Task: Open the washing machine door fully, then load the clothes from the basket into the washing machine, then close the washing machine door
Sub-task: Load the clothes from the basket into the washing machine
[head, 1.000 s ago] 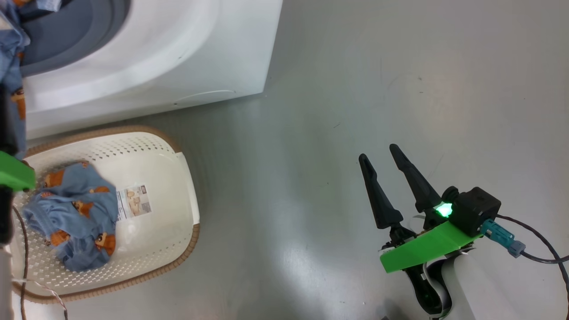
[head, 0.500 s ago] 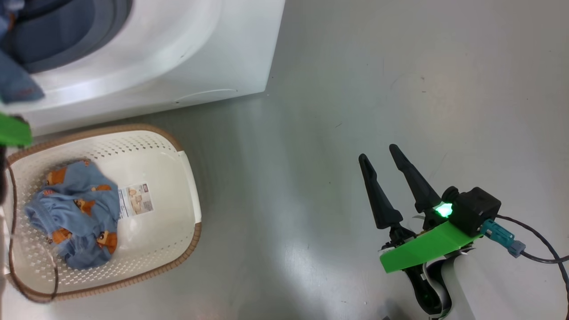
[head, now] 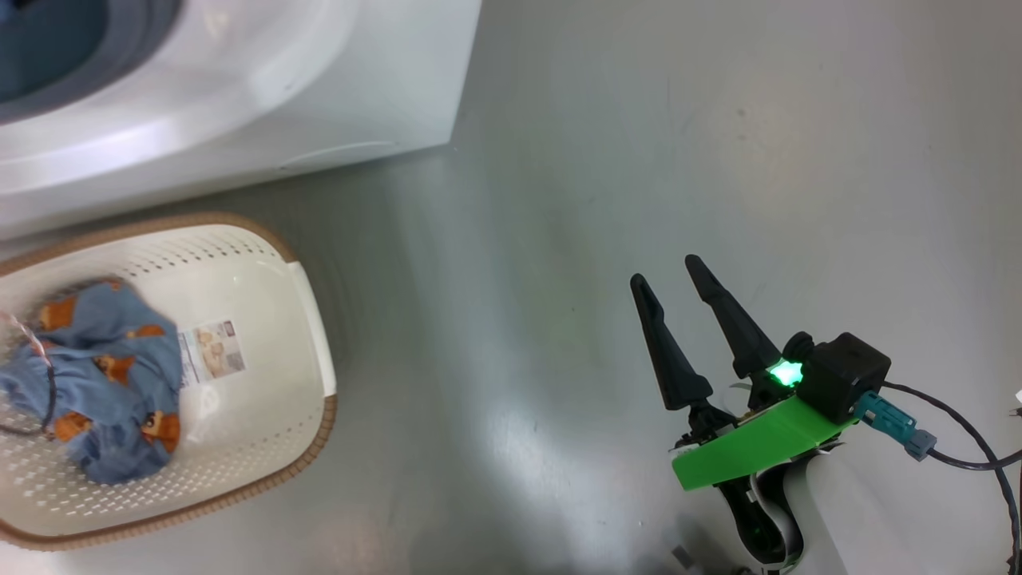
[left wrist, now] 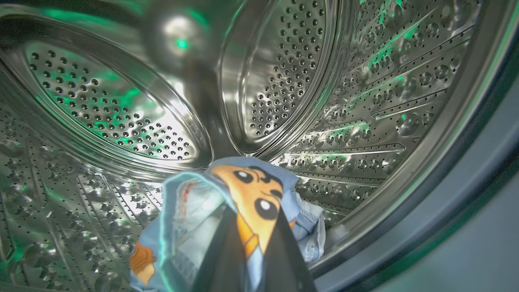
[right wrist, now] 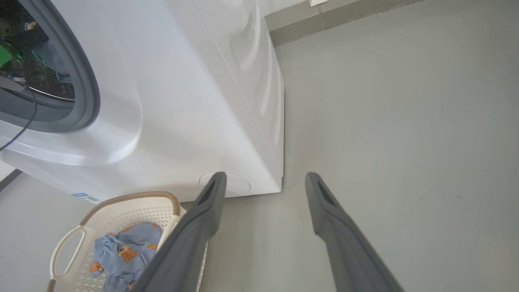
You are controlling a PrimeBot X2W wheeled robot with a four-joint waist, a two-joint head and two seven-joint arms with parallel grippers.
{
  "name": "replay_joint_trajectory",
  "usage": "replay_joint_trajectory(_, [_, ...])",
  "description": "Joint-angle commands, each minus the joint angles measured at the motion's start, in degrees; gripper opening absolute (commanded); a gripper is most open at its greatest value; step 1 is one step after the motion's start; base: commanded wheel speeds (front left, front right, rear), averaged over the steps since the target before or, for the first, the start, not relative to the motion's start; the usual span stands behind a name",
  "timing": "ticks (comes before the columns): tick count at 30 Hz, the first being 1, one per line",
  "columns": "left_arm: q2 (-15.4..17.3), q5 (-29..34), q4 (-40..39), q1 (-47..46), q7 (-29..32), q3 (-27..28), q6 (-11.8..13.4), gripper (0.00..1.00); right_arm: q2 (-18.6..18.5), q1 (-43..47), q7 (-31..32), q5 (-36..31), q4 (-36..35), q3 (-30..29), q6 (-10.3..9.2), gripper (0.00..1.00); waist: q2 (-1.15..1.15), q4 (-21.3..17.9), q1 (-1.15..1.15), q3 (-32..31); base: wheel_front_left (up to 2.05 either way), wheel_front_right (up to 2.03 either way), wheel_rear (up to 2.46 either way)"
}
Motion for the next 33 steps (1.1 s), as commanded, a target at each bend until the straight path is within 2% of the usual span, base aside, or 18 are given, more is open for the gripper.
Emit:
replay_joint_trajectory(1, [3.39, 0.07, -0.31, -2.6, 0.59, 1.09, -0.09, 0.0, 0.32, 0.71, -0.27, 0.84, -1.6, 1.61, 0.09, 1.0, 0.0, -1.05, 0.0, 1.74, 0.0, 0.0, 0.0])
replay_joint_trajectory(17, [5.48, -1.73, 4.85, -13.2, -0.21, -1.67, -0.16, 0.0, 0.32, 1.18, -0.27, 1.26, -3.49, 2.52, 0.09, 1.0, 0.0, -3.23, 0.0, 9.58, 0.0, 0.0, 0.0])
replay_joint_trajectory(27, [9.62, -0.89, 4.47, -20.21, -6.65, -3.94, -0.17, 0.0, 0.32, 1.86, -0.27, 2.34, -4.12, 4.83, 0.09, 1.0, 0.0, -5.59, 0.0, 10.37, 0.0, 0.0, 0.0])
replay_joint_trajectory(33, [12.62, -0.55, 6.68, -23.56, -6.3, -4.49, -0.17, 0.0, 0.32, 2.56, -0.27, 2.52, -4.07, 5.98, 0.09, 1.0, 0.0, -7.08, 0.0, 9.74, 0.0, 0.0, 0.0])
